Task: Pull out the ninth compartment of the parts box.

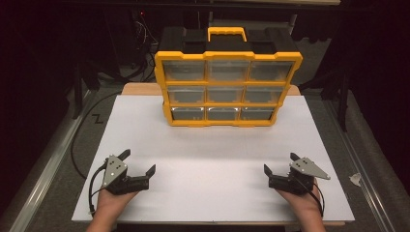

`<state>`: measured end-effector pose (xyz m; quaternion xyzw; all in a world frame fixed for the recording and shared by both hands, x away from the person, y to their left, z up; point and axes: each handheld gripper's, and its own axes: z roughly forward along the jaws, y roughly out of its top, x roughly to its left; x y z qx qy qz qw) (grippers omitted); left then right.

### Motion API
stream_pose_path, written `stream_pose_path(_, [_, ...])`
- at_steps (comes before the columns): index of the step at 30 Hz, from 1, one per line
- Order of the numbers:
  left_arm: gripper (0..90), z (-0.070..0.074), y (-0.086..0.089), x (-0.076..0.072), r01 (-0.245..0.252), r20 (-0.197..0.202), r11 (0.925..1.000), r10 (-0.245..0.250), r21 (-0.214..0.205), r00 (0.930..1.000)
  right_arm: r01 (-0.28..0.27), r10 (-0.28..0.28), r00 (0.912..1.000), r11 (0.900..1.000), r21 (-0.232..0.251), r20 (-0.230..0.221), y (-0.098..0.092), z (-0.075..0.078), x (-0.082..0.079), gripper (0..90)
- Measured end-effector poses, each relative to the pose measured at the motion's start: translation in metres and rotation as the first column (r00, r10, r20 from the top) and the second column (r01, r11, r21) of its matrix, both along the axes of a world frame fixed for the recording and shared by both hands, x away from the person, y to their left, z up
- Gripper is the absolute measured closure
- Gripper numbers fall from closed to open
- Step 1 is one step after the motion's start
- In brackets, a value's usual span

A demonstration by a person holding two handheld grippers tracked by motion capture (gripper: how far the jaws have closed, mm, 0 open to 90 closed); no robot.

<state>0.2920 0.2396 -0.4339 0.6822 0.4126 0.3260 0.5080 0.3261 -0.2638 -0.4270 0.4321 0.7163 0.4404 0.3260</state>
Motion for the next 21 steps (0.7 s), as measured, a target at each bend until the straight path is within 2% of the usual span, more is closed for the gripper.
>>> stream_pose_path(9, [0.2,-0.001,0.000,0.001,-0.005,-0.008,1.0000,0.005,0.001,1.0000,0.031,-0.031,0.9994,0.9995,0.003,-0.013,0.003,0.001,0.014,1.0])
stream_pose_path(13, [0.2,0.000,-0.001,0.001,-0.005,-0.009,1.0000,0.005,-0.007,0.9999,0.047,-0.047,0.9989,0.9989,0.005,-0.002,0.003,0.002,0.020,1.0])
stream_pose_path(14, [0.2,0.000,0.000,0.001,-0.007,-0.008,0.9999,0.007,-0.010,0.9999,0.065,-0.065,0.9978,0.9979,-0.004,0.015,0.004,0.001,0.024,1.0])
stream_pose_path(17, [0.2,0.000,0.000,0.001,-0.010,-0.009,0.9999,0.010,-0.004,0.9999,0.075,-0.074,0.9970,0.9971,-0.016,0.019,0.004,0.000,0.028,1.0])
stream_pose_path(21, [0.2,-0.001,-0.002,0.001,-0.007,-0.016,0.9999,0.008,0.007,0.9998,0.096,-0.096,0.9953,0.9950,-0.028,0.016,0.006,-0.001,0.044,1.1])
